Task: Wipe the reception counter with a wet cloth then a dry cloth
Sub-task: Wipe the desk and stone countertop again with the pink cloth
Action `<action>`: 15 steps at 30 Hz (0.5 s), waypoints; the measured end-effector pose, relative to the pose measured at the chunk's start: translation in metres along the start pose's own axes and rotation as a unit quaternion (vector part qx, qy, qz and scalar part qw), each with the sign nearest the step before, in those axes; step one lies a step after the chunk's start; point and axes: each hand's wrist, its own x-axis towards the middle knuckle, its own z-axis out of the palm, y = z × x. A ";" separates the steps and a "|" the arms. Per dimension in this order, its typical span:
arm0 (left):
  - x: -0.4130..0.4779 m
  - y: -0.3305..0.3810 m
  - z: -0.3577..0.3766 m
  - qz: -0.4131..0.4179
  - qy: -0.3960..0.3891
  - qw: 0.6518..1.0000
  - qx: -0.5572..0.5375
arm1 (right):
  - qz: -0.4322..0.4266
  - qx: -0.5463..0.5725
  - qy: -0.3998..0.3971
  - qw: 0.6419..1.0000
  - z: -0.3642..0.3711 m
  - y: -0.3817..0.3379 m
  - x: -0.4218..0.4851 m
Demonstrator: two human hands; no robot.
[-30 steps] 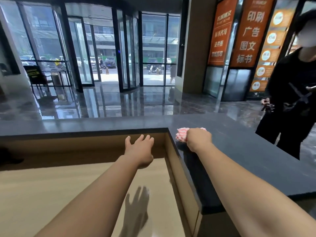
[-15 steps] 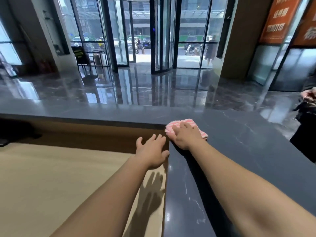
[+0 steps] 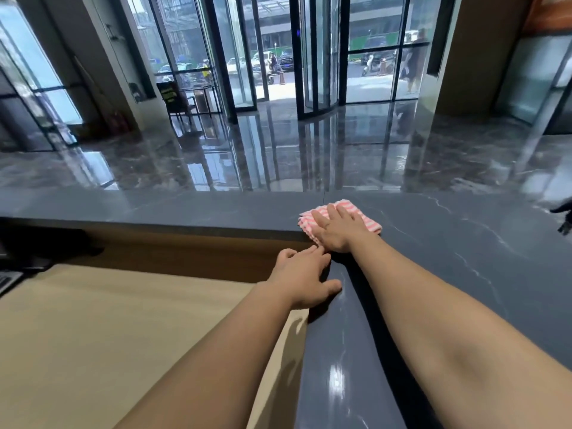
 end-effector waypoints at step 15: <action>0.044 0.021 -0.030 -0.067 -0.079 0.988 0.110 | 0.075 0.029 0.018 0.997 -0.014 0.072 0.042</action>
